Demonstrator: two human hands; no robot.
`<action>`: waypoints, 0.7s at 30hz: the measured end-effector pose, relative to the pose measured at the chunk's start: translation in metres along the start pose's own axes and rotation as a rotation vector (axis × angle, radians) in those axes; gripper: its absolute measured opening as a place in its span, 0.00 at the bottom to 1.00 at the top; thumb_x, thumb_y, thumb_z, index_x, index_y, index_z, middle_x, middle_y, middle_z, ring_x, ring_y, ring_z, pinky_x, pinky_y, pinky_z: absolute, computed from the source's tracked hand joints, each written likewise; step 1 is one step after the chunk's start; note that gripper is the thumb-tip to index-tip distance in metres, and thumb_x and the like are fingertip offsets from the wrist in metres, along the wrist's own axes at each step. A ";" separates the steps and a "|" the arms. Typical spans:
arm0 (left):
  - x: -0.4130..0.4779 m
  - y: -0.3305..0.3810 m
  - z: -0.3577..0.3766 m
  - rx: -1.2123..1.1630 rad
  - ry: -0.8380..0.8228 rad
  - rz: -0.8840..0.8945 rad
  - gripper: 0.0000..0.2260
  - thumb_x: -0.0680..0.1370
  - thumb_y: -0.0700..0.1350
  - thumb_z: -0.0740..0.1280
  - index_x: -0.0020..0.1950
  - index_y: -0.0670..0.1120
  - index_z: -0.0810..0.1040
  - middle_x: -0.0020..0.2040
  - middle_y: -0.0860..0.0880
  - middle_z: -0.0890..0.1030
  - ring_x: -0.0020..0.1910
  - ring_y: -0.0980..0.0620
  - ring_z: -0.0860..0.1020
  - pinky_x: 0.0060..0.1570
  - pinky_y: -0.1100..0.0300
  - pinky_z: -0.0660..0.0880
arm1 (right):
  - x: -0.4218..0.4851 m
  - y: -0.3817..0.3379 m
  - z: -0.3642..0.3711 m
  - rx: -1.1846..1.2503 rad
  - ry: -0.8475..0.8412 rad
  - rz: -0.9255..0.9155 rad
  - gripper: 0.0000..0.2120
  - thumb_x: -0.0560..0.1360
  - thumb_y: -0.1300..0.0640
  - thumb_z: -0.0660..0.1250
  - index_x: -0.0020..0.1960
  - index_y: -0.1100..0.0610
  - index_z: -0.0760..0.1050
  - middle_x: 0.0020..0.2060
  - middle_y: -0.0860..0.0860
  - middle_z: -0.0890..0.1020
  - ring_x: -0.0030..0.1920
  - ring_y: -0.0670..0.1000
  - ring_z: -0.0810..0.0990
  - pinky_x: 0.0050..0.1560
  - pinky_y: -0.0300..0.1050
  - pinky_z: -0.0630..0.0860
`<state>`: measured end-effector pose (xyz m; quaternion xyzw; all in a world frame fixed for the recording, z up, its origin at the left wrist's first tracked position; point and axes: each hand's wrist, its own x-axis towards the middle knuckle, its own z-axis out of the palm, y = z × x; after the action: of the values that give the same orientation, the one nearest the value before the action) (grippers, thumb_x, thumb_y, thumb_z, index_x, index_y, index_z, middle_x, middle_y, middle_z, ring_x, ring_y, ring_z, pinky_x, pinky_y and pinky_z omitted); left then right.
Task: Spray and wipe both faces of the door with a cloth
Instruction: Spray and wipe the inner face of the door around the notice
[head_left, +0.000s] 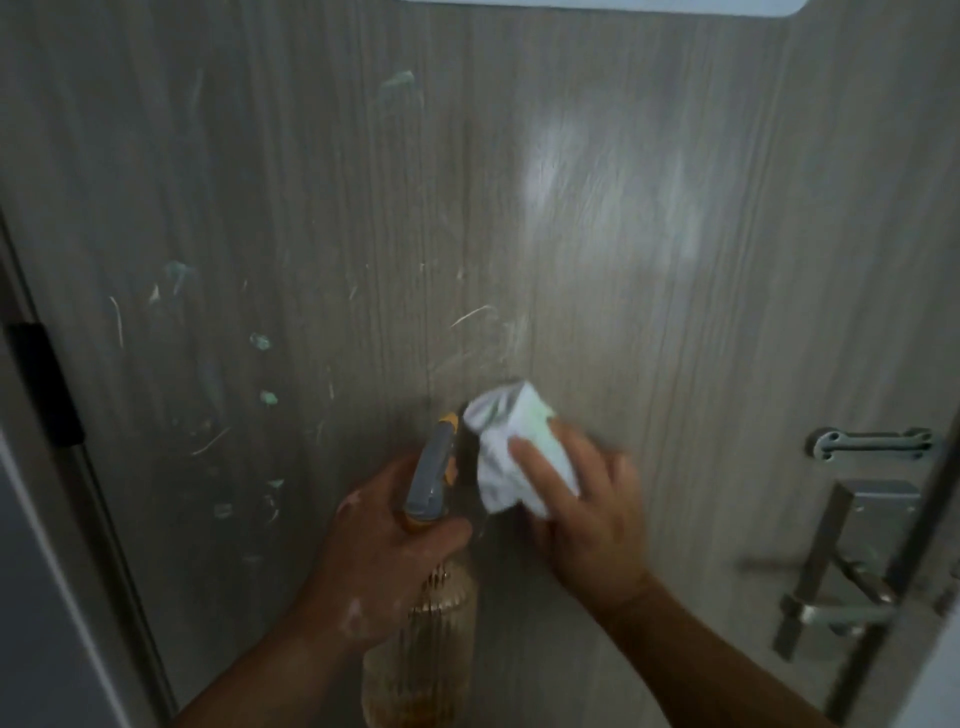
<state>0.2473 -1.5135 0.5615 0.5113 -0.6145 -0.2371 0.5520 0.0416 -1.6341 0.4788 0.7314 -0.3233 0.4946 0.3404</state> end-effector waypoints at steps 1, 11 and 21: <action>-0.002 -0.002 -0.001 0.000 -0.019 0.016 0.17 0.68 0.40 0.78 0.47 0.62 0.82 0.39 0.50 0.84 0.31 0.61 0.77 0.33 0.64 0.75 | -0.018 -0.007 0.005 0.008 -0.022 -0.011 0.26 0.81 0.45 0.67 0.77 0.44 0.67 0.71 0.55 0.72 0.54 0.62 0.79 0.50 0.53 0.73; -0.010 -0.009 -0.003 -0.016 -0.023 0.028 0.13 0.63 0.43 0.75 0.47 0.52 0.83 0.26 0.55 0.75 0.26 0.58 0.70 0.28 0.63 0.70 | 0.029 0.001 -0.004 0.019 0.045 0.021 0.27 0.79 0.50 0.69 0.77 0.47 0.70 0.71 0.59 0.75 0.56 0.65 0.79 0.53 0.55 0.74; 0.006 0.018 -0.008 -0.006 -0.114 0.025 0.13 0.66 0.43 0.76 0.49 0.49 0.82 0.26 0.57 0.72 0.26 0.57 0.69 0.28 0.63 0.69 | 0.194 0.022 -0.045 0.016 0.302 0.174 0.22 0.80 0.54 0.69 0.74 0.50 0.75 0.68 0.55 0.77 0.55 0.58 0.77 0.53 0.55 0.76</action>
<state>0.2491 -1.5101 0.5817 0.4874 -0.6507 -0.2607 0.5206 0.0600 -1.6357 0.6785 0.6207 -0.3269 0.6289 0.3351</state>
